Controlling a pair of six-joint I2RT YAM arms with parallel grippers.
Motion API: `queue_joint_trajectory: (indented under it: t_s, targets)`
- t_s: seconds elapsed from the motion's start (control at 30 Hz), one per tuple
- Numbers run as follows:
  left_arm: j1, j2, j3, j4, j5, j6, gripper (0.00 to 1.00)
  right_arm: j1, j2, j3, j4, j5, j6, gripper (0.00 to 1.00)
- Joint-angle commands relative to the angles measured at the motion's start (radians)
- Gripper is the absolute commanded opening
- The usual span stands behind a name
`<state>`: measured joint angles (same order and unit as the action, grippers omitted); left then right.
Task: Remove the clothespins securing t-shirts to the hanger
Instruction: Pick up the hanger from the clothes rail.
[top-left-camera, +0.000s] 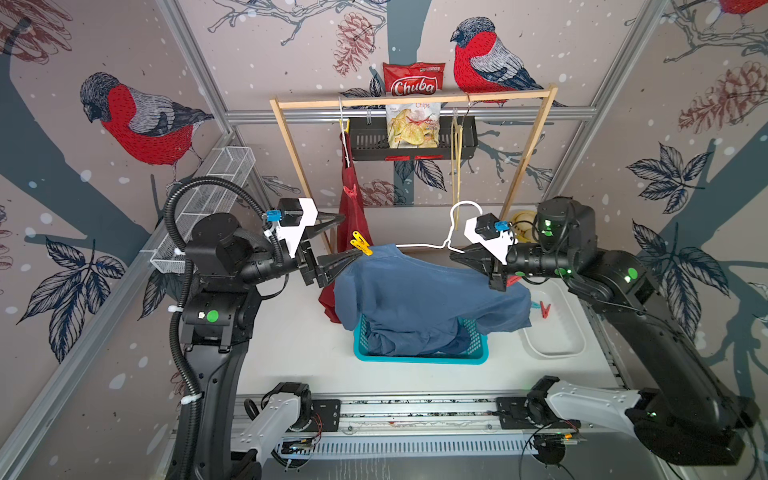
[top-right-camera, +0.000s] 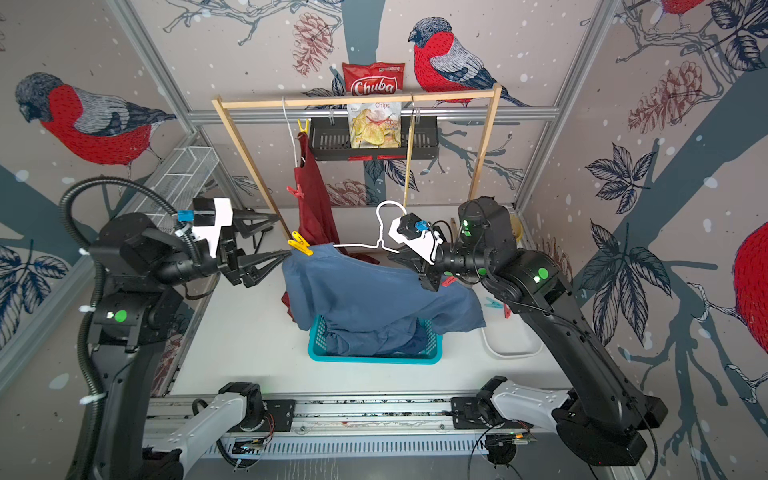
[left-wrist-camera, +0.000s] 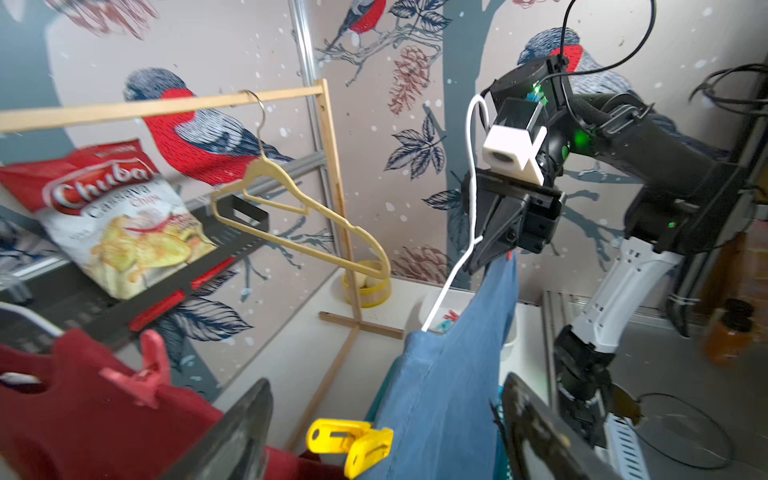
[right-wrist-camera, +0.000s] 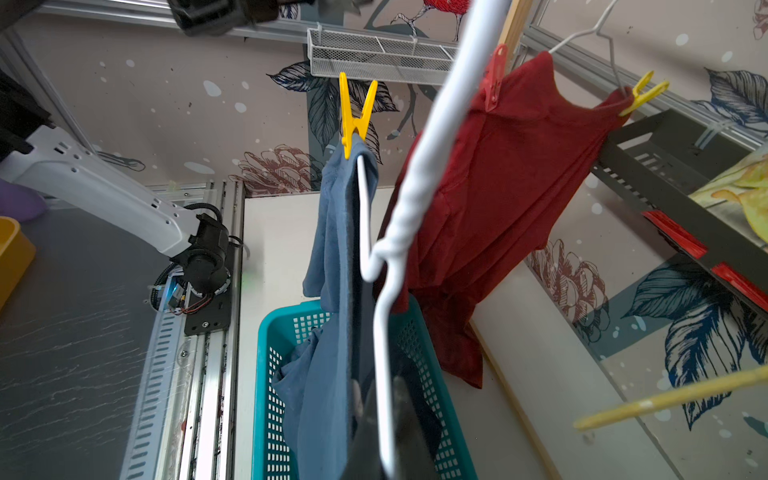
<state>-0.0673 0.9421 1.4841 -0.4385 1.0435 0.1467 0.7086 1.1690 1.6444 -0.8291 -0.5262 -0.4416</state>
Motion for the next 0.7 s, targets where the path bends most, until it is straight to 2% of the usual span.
queue_joint_trajectory:
  t_s: [0.0, 0.1, 0.17, 0.3, 0.43, 0.53, 0.67]
  targets:
    - [0.003, 0.006, 0.03, -0.007, -0.129, 0.025, 0.77, 0.016, 0.013, -0.016, 0.095, 0.014, 0.038, 0.0]
    - [-0.006, 0.006, -0.011, 0.108, -0.095, -0.091, 0.67, 0.052, 0.027, -0.033, 0.138, 0.02, 0.058, 0.0]
    - [-0.048, 0.006, -0.054, 0.201, -0.095, -0.173, 0.61, 0.079, 0.035, -0.042, 0.165, 0.034, 0.068, 0.0]
    - [-0.269, 0.031, -0.072, 0.201, -0.264, -0.157, 0.6, 0.14, 0.05, -0.063, 0.22, 0.066, 0.088, 0.0]
    - [-0.478, 0.073, -0.095, 0.23, -0.45, -0.152, 0.59, 0.192, 0.064, -0.065, 0.247, 0.148, 0.099, 0.0]
    - [-0.572, 0.113, -0.103, 0.246, -0.503, -0.144, 0.59, 0.213, 0.071, -0.066, 0.255, 0.192, 0.102, 0.0]
    - [-0.612, 0.156, -0.102, 0.269, -0.499, -0.147, 0.57, 0.231, 0.081, -0.064, 0.248, 0.207, 0.1, 0.0]
